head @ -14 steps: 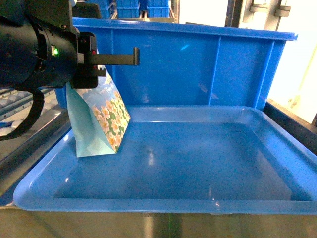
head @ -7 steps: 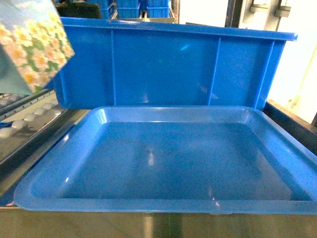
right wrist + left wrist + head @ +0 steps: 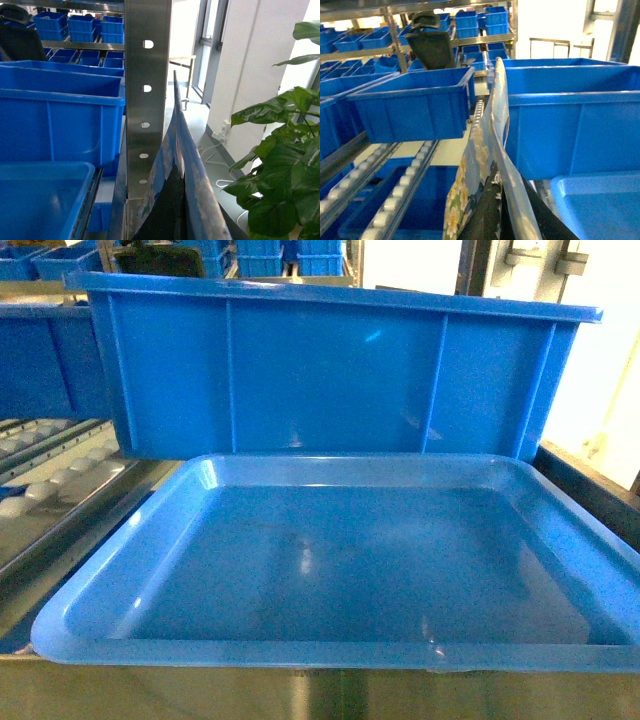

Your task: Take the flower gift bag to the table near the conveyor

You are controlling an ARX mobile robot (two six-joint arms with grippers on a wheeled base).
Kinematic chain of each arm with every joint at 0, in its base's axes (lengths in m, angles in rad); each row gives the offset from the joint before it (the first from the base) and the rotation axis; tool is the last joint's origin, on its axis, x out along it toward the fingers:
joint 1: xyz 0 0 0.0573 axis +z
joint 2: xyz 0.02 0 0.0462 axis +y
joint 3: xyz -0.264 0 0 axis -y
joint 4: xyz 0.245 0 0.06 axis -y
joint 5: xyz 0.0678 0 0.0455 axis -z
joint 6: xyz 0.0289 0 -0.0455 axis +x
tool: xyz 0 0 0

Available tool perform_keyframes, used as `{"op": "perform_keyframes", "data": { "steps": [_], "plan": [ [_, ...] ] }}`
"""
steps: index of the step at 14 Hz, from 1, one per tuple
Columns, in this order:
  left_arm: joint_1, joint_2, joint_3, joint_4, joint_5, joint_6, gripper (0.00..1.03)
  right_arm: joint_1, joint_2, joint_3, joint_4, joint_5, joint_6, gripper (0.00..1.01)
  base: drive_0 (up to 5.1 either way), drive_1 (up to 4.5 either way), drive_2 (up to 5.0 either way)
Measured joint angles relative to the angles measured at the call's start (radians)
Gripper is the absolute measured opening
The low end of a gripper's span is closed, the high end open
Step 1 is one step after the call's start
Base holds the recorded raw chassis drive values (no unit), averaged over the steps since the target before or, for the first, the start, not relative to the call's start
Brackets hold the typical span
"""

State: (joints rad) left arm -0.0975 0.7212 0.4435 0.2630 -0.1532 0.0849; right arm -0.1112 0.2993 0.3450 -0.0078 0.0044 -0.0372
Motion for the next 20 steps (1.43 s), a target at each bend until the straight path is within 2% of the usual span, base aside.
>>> {"op": "perform_keyframes", "data": {
  "steps": [3,20],
  "plan": [
    [-0.006,0.004,-0.002,0.001,0.023,0.003,0.02,0.000,0.000,0.000,-0.002,0.004,0.000,0.02,-4.8,2.59,2.6],
    [-0.003,0.003,-0.002,0.001,0.016,0.003,0.02,0.000,0.000,0.000,0.000,0.000,0.001,0.02,-4.8,1.40,3.5]
  ]
}}
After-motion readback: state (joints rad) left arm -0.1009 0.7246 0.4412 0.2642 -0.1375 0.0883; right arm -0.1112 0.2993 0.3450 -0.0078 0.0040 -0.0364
